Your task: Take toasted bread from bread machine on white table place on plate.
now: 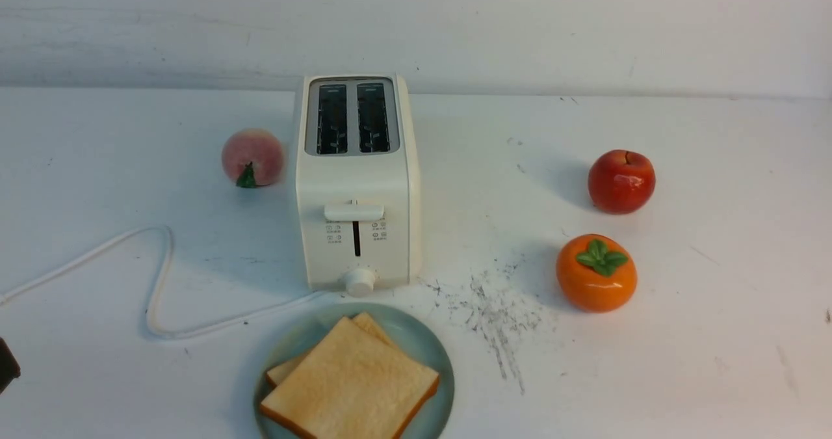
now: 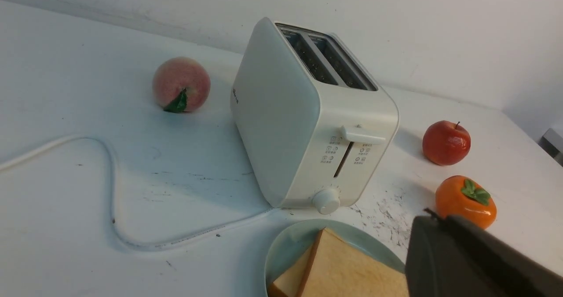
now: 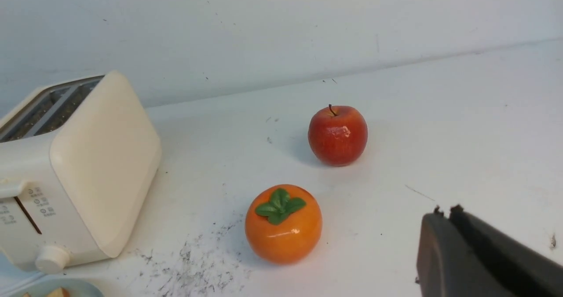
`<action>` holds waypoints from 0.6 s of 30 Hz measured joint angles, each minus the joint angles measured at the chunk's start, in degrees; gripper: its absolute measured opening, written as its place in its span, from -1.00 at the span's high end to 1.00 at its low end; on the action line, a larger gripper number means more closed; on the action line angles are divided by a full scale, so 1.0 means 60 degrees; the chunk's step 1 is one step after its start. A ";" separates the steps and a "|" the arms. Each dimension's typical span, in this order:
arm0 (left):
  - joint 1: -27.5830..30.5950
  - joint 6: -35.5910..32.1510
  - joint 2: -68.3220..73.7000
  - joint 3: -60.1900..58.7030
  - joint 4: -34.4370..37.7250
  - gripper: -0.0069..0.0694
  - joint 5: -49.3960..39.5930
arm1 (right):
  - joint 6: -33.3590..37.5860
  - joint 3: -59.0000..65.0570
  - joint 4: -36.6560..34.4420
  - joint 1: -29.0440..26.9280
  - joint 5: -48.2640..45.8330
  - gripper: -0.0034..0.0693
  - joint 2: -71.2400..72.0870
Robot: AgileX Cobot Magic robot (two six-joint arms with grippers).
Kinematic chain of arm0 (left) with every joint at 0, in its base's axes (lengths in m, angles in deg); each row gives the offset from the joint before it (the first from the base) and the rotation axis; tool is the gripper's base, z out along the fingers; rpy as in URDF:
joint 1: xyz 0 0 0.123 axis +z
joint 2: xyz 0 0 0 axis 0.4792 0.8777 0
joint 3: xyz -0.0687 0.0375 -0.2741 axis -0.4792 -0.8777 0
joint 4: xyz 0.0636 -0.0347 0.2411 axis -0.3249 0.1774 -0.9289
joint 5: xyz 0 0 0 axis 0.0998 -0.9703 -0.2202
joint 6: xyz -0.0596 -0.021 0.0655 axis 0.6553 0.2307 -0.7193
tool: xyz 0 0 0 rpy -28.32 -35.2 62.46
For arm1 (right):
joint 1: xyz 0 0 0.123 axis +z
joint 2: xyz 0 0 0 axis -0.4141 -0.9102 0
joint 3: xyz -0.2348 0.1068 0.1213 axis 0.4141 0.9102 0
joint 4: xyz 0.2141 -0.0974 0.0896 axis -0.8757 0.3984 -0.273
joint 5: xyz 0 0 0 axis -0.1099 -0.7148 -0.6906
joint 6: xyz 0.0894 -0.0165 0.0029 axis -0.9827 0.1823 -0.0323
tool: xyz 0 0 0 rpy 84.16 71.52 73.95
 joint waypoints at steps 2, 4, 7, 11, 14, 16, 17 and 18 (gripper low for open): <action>0.0000 0.0000 0.0000 0.0000 0.0000 0.83 0.0000 | 0.0022 0.0000 0.0000 0.0000 0.0000 0.87 0.0000; 0.0000 0.0000 0.0000 0.0000 0.0000 0.83 0.0000 | 0.0022 0.0000 0.0000 0.0000 -0.0007 0.87 0.0000; 0.0000 0.0000 0.0000 0.0000 0.0000 0.83 0.0000 | 0.0022 0.0000 0.0000 0.0000 -0.0007 0.87 0.0000; 0.0000 0.0000 0.0000 -0.0050 -0.0119 0.83 0.0019 | 0.0022 0.0000 0.0000 0.0000 -0.0019 0.85 0.0000; 0.0000 0.0000 0.0000 -0.0280 -0.0446 0.82 0.0060 | 0.0022 0.0000 0.0000 0.0000 -0.0028 0.84 0.0000; 0.0000 0.0000 -0.0007 -0.0626 -0.0963 0.82 0.0211 | 0.0022 0.0000 0.0000 0.0000 -0.0028 0.83 0.0000; 0.0000 0.0000 -0.0022 -0.0668 -0.1013 0.81 0.0258 | 0.0022 0.0000 0.0000 0.0000 -0.0028 0.83 0.0000; 0.0000 0.0064 -0.0136 -0.1000 -0.1395 0.81 0.0421 | 0.0022 0.0000 0.0000 0.0000 -0.0040 0.82 0.0000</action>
